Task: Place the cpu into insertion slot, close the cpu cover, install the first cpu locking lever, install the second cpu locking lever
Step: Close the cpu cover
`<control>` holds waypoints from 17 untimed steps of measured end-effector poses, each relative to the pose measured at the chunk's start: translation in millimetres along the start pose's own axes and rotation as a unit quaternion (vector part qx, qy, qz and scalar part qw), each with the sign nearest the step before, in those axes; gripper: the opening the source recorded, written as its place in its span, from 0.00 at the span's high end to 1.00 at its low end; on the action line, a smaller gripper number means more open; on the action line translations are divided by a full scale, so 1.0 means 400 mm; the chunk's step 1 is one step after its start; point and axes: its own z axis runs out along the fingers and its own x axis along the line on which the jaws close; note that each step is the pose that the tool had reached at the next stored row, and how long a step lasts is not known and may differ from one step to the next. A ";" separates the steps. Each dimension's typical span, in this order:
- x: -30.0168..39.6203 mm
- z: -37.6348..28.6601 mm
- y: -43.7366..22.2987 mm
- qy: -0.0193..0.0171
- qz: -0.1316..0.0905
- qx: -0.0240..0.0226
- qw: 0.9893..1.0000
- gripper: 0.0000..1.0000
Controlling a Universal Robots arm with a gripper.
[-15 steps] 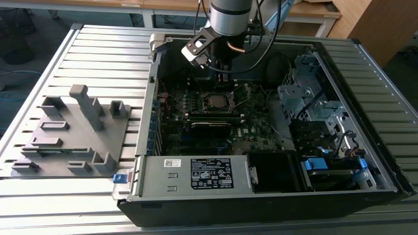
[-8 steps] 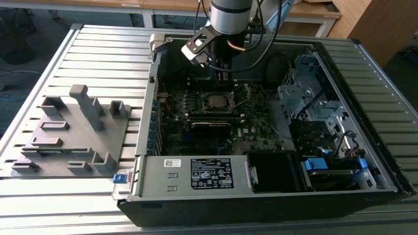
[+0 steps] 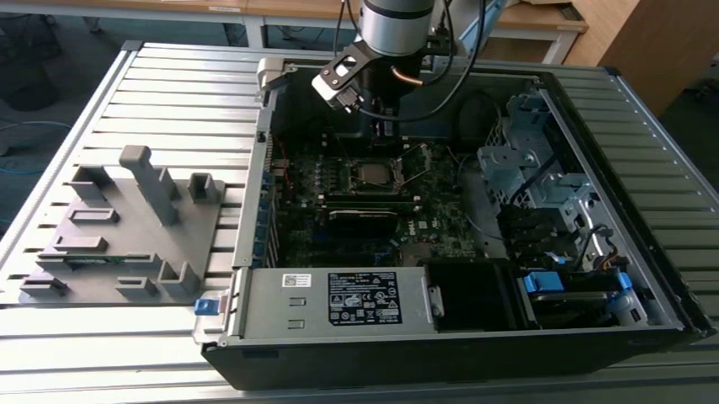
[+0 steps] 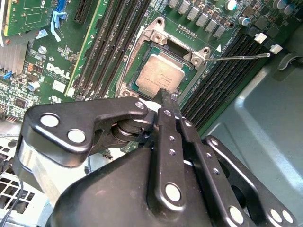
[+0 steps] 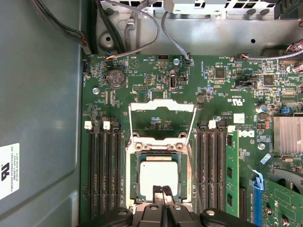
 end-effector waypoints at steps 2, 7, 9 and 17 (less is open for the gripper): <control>0.000 0.000 0.000 0.000 0.000 0.000 1.000 0.90; 0.000 0.000 0.010 0.000 0.000 0.000 1.000 0.90; 0.000 0.000 0.016 0.000 0.000 0.000 1.000 0.90; 0.001 0.001 0.044 0.000 0.000 0.000 1.000 0.90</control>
